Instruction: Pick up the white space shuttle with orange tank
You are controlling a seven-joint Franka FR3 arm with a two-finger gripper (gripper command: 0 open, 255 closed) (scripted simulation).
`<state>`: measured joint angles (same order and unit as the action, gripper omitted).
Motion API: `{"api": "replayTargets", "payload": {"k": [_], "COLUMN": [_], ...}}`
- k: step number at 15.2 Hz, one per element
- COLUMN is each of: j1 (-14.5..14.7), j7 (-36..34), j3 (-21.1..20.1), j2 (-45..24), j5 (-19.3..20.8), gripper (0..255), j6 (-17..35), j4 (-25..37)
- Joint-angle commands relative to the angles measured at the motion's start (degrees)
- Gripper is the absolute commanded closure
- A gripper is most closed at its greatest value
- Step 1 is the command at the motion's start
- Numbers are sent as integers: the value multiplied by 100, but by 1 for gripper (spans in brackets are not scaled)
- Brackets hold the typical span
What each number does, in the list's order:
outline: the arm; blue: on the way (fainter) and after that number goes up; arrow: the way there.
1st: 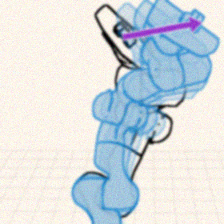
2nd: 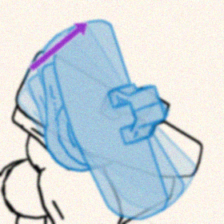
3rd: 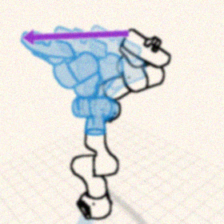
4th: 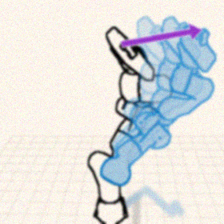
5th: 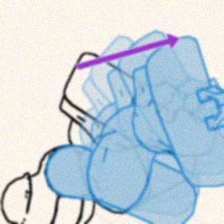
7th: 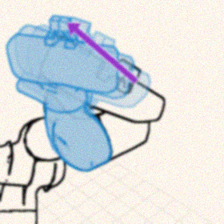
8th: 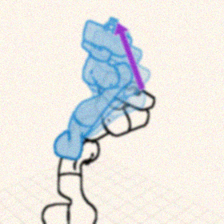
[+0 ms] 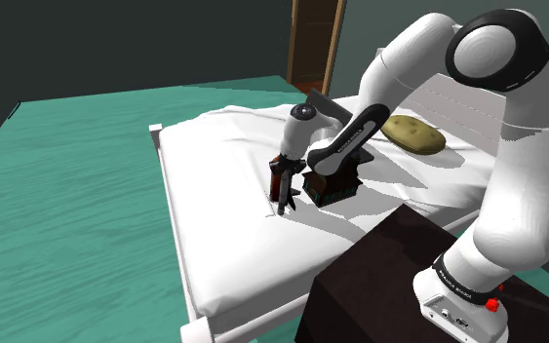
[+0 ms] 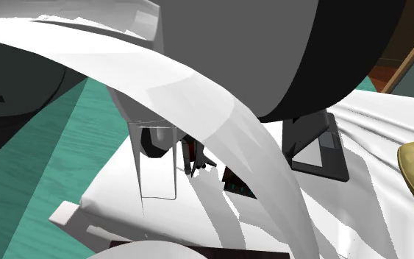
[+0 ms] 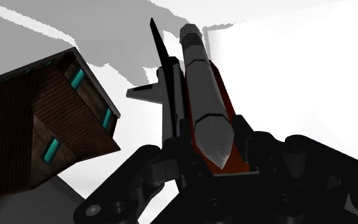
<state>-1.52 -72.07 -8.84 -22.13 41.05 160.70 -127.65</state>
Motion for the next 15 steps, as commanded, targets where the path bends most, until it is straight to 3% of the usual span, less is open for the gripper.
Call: {"api": "replayTargets", "payload": {"k": [1,15], "j1": [-38,-435], "j7": [69,1053], "j3": [-47,-621], "j2": [67,997], "j5": [-71,-1163], "gripper": [255,255], "j6": [-43,-779], "j4": [-26,-134]}}
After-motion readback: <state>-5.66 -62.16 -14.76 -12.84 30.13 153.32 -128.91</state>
